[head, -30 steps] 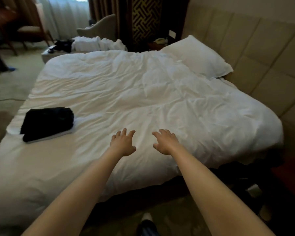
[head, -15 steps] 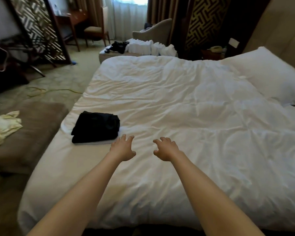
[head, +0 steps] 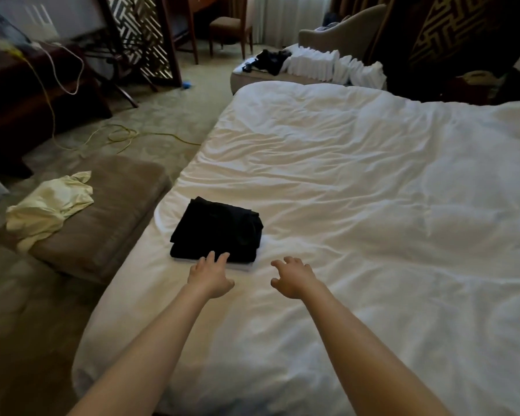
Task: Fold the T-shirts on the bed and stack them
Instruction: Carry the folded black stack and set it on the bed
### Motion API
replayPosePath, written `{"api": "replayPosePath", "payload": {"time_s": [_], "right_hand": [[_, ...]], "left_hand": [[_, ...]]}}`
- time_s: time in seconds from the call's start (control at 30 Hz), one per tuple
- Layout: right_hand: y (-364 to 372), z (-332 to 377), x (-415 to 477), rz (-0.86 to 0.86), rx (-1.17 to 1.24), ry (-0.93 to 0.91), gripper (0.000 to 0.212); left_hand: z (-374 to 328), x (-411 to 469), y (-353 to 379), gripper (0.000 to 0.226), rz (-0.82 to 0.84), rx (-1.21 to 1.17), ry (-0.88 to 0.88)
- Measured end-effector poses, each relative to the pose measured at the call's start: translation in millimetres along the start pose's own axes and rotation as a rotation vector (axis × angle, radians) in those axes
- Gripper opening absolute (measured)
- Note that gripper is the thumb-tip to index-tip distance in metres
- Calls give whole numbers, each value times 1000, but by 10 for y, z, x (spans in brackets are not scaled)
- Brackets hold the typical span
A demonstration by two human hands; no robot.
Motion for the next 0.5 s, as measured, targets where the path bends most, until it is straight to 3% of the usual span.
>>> {"api": "replayPosePath", "payload": {"time_s": [0.5], "right_hand": [[-375, 752, 1678, 26, 123, 104, 51]], "left_hand": [[1092, 1521, -661, 70, 108, -55, -5]]}}
Point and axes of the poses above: each hand's wrist, its own x-axis towards the middle knuckle, its own y-axis out of the palm, z = x × y, the point moved 9 cm from there along x, towards the middle knuckle, and after that the axes turned 5 degrees about z, right-handed, at the moved point
